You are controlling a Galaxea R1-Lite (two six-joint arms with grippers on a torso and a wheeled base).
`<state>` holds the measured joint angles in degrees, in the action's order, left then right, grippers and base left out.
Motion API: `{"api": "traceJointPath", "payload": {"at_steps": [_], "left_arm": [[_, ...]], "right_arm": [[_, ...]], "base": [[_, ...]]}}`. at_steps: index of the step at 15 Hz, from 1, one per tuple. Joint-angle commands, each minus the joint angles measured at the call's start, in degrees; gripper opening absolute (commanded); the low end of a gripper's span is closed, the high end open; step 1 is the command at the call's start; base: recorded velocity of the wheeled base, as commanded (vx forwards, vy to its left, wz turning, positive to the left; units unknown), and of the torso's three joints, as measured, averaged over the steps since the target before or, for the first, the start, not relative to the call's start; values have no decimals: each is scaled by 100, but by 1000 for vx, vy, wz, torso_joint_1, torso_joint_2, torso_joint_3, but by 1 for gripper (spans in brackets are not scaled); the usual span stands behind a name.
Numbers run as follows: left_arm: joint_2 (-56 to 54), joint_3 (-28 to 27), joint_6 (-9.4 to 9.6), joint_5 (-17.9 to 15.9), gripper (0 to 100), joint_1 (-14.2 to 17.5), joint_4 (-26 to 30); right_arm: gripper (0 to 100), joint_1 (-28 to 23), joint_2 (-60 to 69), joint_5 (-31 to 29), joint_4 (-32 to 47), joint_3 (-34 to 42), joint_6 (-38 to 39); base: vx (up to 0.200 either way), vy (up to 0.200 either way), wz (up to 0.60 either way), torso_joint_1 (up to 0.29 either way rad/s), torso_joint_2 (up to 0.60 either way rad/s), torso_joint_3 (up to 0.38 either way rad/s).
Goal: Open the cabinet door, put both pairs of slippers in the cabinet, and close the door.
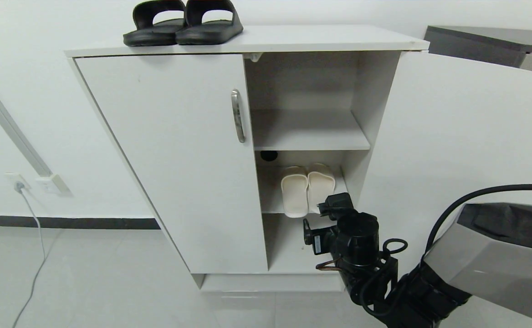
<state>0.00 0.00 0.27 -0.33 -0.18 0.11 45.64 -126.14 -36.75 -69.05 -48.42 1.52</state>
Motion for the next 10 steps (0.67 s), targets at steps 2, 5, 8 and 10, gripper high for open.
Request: {"api": "traceJointPath", "payload": {"at_steps": [2,5,8,10], "left_arm": [[9,0,0,-2,0,1,-2],[9,0,-9,24,0,1,-2],[9,0,-9,24,0,1,-2],[9,0,-9,24,0,1,-2]], "right_arm": [[100,-38,-34,-7,-12,-1,-29],[100,-38,-34,-7,-65,8,-38],[100,-38,-78,-7,-74,43,-38],[100,-47,-122,-7,-179,43,-56]], "base": [[0,0,0,-2,0,156],[0,0,0,1,1,24],[0,0,0,0,0,0],[0,0,0,0,0,0]]}}
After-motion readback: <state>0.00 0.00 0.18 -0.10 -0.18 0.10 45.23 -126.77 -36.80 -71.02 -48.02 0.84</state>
